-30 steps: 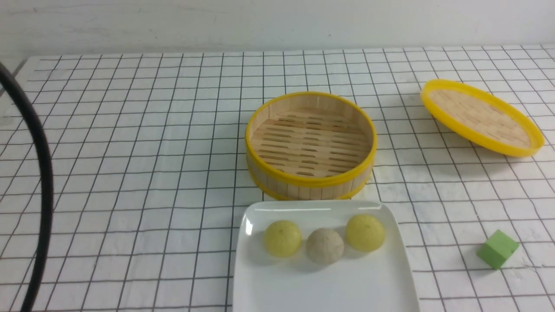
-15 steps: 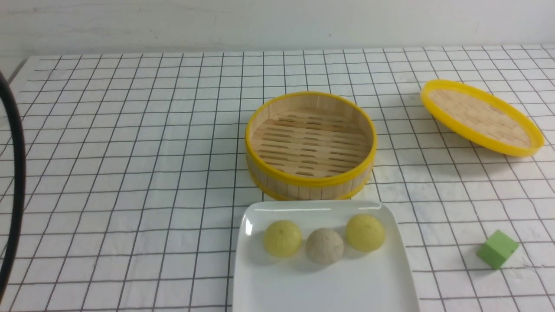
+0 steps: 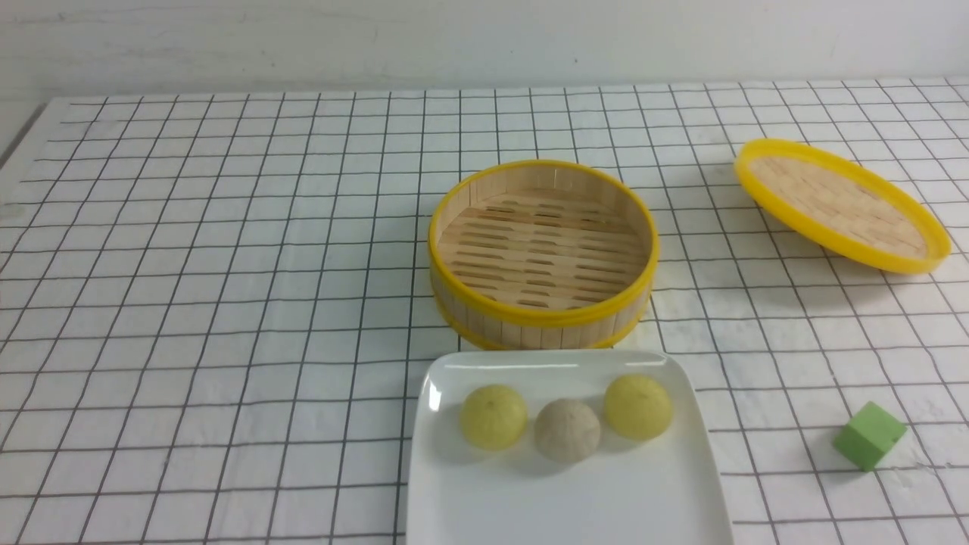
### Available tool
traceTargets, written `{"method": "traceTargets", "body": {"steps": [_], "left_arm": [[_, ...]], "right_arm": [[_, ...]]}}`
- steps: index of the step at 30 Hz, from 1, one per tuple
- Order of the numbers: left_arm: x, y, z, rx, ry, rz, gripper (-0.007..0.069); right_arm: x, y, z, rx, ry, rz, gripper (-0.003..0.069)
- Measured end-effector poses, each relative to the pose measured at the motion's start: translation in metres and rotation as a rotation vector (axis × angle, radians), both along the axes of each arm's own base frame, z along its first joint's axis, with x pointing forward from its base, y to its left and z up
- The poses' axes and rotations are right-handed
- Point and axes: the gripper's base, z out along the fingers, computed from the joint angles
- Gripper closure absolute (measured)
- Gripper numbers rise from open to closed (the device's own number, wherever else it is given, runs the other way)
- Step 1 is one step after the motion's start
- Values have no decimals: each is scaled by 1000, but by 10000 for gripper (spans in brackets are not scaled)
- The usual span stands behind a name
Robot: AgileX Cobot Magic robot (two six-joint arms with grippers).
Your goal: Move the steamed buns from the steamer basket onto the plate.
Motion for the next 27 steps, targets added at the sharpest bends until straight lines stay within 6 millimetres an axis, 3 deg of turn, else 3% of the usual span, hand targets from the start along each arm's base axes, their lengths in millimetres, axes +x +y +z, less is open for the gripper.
{"method": "traceTargets", "body": {"steps": [4, 7, 11, 27], "left_arm": [[-1, 3, -1, -3, 6, 29, 375], [-2, 5, -1, -7, 13, 59, 375], [-3, 8, -2, -12, 21, 92, 375], [-6, 14, -4, -24, 40, 166, 375]], "right_arm": [[1, 0, 1, 5, -17, -7, 469], [2, -1, 2, -4, -41, -18, 575], [2, -1, 2, -3, -41, -20, 631], [2, -1, 1, -3, -17, -18, 651]]}}
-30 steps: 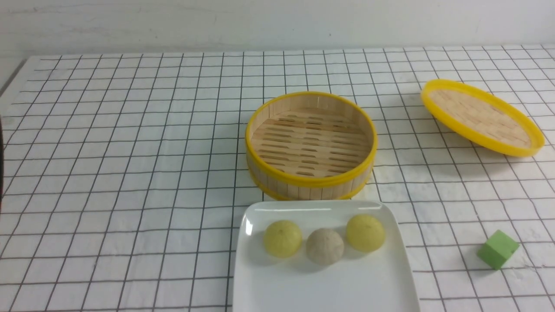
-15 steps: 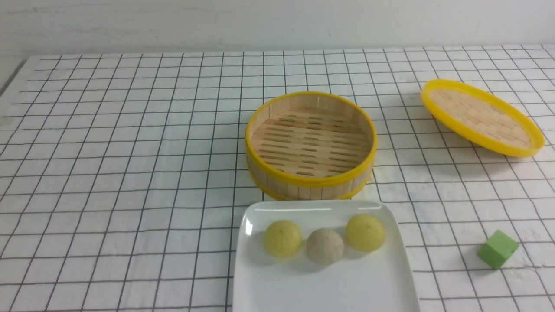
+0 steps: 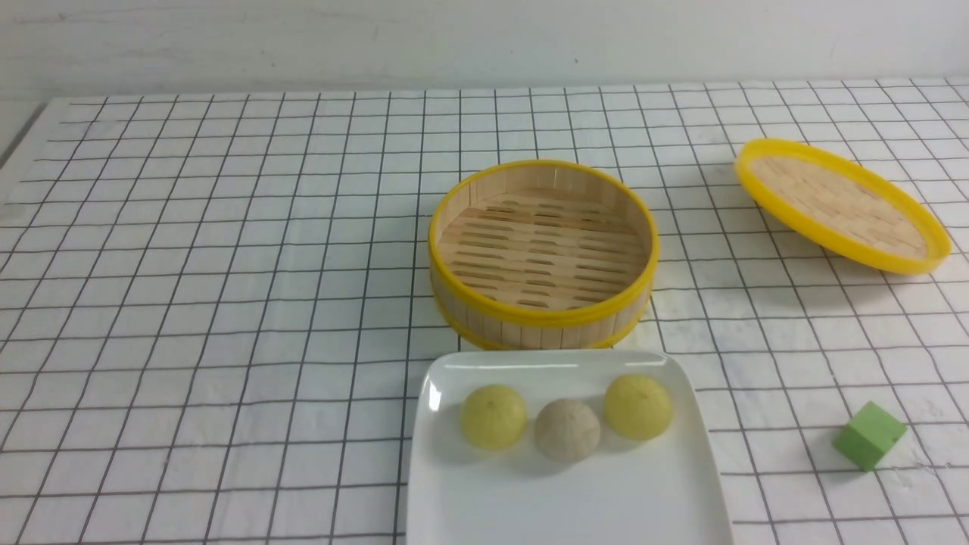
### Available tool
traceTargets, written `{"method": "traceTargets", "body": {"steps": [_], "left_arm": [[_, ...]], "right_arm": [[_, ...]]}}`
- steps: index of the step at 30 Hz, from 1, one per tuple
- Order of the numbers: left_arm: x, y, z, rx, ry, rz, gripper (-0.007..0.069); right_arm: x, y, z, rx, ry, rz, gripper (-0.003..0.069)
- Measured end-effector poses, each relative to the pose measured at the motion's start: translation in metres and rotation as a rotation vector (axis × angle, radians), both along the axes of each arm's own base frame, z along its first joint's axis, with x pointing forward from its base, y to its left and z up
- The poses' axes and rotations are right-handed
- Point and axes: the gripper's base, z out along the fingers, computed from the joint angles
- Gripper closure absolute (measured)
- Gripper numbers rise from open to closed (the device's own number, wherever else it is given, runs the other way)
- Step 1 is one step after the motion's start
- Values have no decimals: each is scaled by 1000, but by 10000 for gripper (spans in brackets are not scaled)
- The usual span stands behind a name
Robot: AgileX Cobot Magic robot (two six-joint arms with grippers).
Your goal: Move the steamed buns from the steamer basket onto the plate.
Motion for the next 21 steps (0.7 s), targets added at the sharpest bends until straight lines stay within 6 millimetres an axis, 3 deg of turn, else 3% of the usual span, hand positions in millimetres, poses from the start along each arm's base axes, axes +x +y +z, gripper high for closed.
{"method": "traceTargets", "body": {"steps": [5, 14, 21], "left_arm": [[0, 0, 0, -1, 1, 2, 378], [0, 0, 0, -2, 2, 3, 378], [0, 0, 0, -2, 2, 3, 378]], "right_arm": [[7, 5, -9, 23, -18, -4, 650], [34, 28, -83, -40, -143, 61, 643], [39, 22, -99, -49, -115, -93, 633]]}}
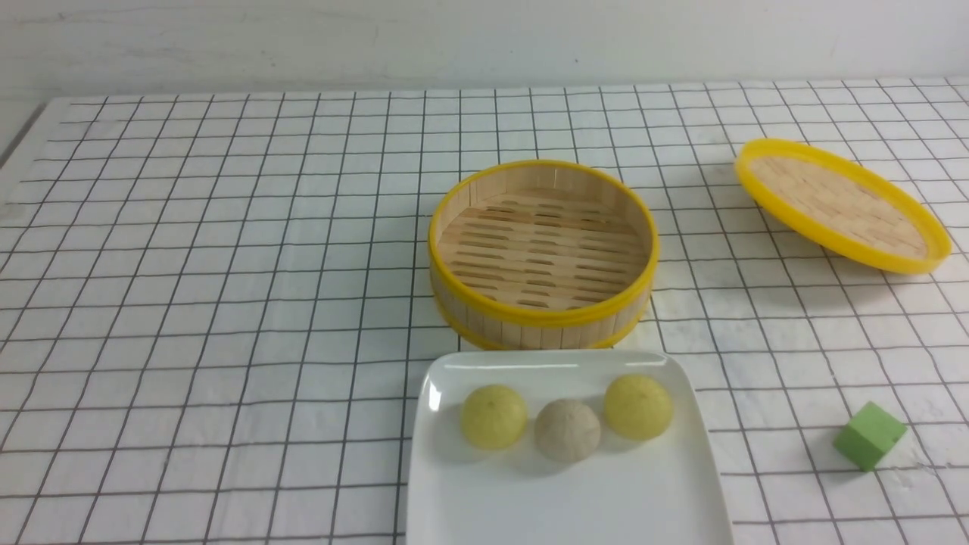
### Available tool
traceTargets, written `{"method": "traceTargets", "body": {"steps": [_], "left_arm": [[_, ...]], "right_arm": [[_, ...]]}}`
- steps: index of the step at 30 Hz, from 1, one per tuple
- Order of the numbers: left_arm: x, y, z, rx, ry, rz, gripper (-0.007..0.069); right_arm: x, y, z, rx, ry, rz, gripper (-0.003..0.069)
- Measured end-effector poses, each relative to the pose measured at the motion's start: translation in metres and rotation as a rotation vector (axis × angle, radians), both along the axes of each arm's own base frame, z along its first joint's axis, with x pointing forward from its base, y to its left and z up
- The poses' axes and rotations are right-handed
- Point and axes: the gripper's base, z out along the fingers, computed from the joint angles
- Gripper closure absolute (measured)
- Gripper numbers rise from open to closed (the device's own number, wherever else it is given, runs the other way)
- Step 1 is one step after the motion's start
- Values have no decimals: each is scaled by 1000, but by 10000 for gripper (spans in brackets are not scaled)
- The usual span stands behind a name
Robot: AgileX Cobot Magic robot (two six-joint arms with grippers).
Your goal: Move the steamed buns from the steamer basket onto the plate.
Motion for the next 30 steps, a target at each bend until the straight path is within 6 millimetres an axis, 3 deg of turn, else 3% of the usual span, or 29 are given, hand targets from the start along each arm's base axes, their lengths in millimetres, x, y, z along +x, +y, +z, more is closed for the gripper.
{"method": "traceTargets", "body": {"steps": [16, 30], "left_arm": [[0, 0, 0, -2, -1, 1, 378], [0, 0, 0, -3, 0, 2, 378]], "right_arm": [[1, -24, -14, 4, 146, -419, 616], [0, -25, -25, 37, 206, -456, 598]]}}
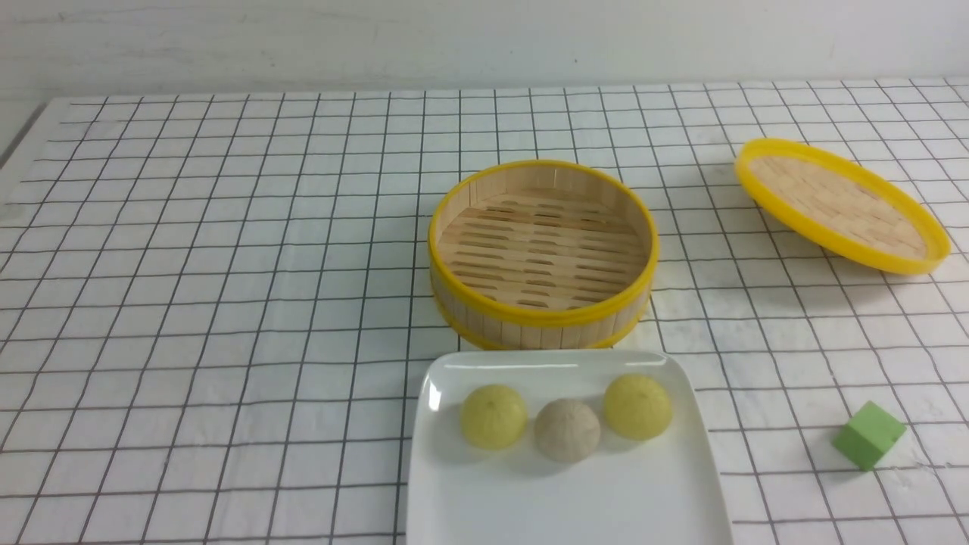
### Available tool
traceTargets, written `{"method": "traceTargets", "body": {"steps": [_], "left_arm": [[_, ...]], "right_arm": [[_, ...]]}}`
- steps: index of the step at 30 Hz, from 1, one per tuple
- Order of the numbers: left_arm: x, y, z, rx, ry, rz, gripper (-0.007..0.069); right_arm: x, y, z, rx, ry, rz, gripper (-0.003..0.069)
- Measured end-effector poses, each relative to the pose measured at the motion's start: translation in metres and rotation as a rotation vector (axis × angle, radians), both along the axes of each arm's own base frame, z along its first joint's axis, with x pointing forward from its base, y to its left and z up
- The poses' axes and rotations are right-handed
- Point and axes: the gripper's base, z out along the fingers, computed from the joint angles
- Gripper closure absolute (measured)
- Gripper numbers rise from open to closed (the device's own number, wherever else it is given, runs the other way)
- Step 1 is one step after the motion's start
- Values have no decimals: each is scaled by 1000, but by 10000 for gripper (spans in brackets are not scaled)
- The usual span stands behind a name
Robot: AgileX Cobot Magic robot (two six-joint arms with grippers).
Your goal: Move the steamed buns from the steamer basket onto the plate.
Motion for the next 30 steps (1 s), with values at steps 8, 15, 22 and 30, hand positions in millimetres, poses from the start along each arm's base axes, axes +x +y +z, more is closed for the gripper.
{"method": "traceTargets", "body": {"steps": [8, 15, 22, 30], "left_arm": [[0, 0, 0, 0, 0, 1, 378], [0, 0, 0, 0, 0, 1, 378], [0, 0, 0, 0, 0, 1, 379], [0, 0, 0, 0, 0, 1, 379]], "right_arm": [[0, -1, 0, -40, 6, -2, 587], [-1, -3, -1, -100, 21, -1, 578], [0, 3, -1, -93, 20, 69, 569], [0, 6, -1, -105, 21, 104, 559]]}}
